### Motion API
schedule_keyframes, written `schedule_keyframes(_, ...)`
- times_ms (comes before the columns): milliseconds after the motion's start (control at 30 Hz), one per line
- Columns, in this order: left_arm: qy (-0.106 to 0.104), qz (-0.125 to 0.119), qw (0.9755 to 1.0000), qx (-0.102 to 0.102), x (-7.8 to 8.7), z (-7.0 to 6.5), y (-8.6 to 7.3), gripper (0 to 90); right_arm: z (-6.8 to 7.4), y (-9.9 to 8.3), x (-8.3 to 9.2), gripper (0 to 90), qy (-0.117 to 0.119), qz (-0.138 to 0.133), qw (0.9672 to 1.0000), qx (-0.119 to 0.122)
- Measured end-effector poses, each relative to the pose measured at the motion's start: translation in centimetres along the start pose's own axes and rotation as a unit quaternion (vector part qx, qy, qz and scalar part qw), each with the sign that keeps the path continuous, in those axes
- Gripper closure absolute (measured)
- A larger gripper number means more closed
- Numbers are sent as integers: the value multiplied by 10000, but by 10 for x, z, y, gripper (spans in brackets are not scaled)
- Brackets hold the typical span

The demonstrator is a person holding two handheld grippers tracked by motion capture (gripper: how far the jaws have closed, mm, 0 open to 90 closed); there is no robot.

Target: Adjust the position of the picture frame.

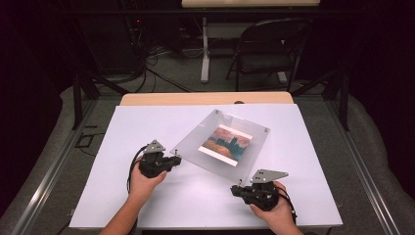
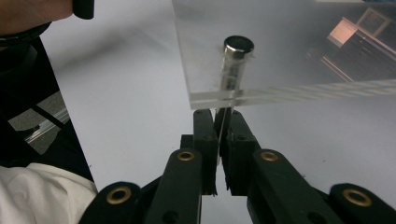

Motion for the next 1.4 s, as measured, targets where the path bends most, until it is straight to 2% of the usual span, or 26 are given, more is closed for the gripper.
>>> schedule_keyframes(333,-27,-64,9999,-142,9,-11,1,855,-6,-1,4,855,-159,2,9998,-90)
schedule_keyframes(500,-117,-64,9997,-225,17,-21,-3,855,-23,-2,8,856,-360,17,9989,-300)
schedule_keyframes(567,-169,-61,9996,-231,19,-28,-5,856,-29,-2,8,856,-415,20,9987,-308)
schedule_keyframes(833,-259,-24,9994,-226,19,-39,-11,856,-51,-1,7,856,-616,78,9971,-444)
schedule_keyframes(1033,-271,-58,9995,-151,19,-39,-11,856,-61,4,3,856,-684,73,9964,-488)
schedule_keyframes(1400,-87,-104,9998,-132,9,-27,-4,855,-83,14,-14,855,-864,73,9945,-595)
Point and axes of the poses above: each handheld gripper's, and its own axes: x roughly backward along the jaws, y roughly out of its top, z roughly to its left, the point moved 9 cm from there along -x, roughly forward along the jaws, and after that the axes turned 3 degrees about x, right-handed, at the moved point
